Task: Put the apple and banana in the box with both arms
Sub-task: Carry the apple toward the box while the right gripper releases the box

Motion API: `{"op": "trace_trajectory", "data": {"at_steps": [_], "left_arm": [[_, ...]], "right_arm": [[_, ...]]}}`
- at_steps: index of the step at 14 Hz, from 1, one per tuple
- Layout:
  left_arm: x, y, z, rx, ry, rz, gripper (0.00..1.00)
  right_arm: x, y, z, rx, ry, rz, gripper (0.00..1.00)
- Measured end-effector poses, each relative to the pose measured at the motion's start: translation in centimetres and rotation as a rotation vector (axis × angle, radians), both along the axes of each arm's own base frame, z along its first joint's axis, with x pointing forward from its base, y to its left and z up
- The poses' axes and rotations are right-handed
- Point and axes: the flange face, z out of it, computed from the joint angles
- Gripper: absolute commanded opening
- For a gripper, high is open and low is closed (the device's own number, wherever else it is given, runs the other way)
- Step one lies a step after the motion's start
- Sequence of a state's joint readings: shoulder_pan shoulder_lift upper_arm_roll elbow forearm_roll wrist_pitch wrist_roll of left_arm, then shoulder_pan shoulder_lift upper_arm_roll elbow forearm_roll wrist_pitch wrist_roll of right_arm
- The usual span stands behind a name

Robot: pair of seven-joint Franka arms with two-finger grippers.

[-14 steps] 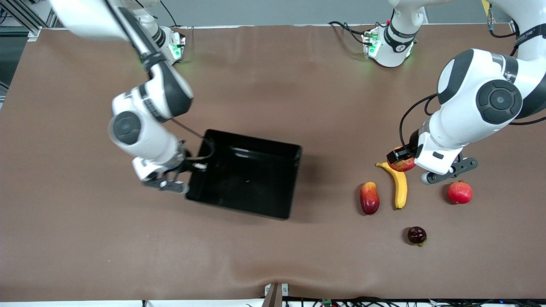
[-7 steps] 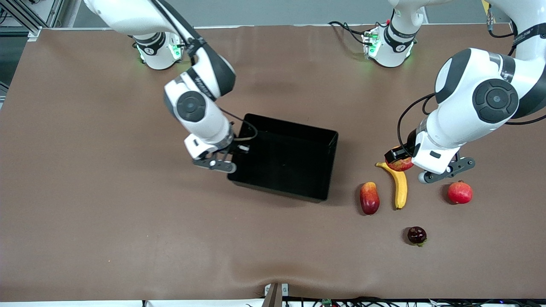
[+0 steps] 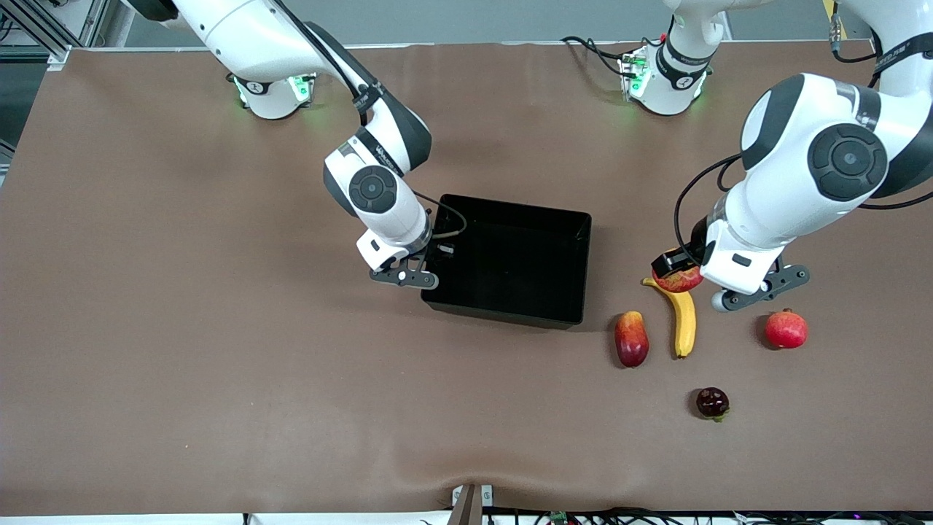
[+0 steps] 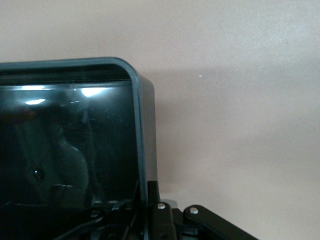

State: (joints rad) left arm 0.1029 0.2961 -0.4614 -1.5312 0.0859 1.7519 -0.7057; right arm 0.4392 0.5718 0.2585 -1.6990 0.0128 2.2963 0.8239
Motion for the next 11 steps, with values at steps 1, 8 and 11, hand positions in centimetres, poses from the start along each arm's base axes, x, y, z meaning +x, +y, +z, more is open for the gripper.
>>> {"op": "trace_trajectory", "data": {"at_steps": [1, 8, 11], "left_arm": [[0.0, 0.0, 0.1, -0.002, 0.001, 0.003, 0.00], [-0.3, -3.7, -0.7, -0.022, 0.027, 0.082, 0.00], [0.1, -6.1, -2.8, -0.031, 0.052, 0.108, 0.00]], "right_arm": [[0.0, 0.0, -0.5, -0.002, 0.005, 0.000, 0.35], [-0.1, 0.6, -1.3, 0.007, -0.004, 0.006, 1.00], [1.1, -0.1, 1.4, 0.024, -0.043, -0.013, 1.00]]}}
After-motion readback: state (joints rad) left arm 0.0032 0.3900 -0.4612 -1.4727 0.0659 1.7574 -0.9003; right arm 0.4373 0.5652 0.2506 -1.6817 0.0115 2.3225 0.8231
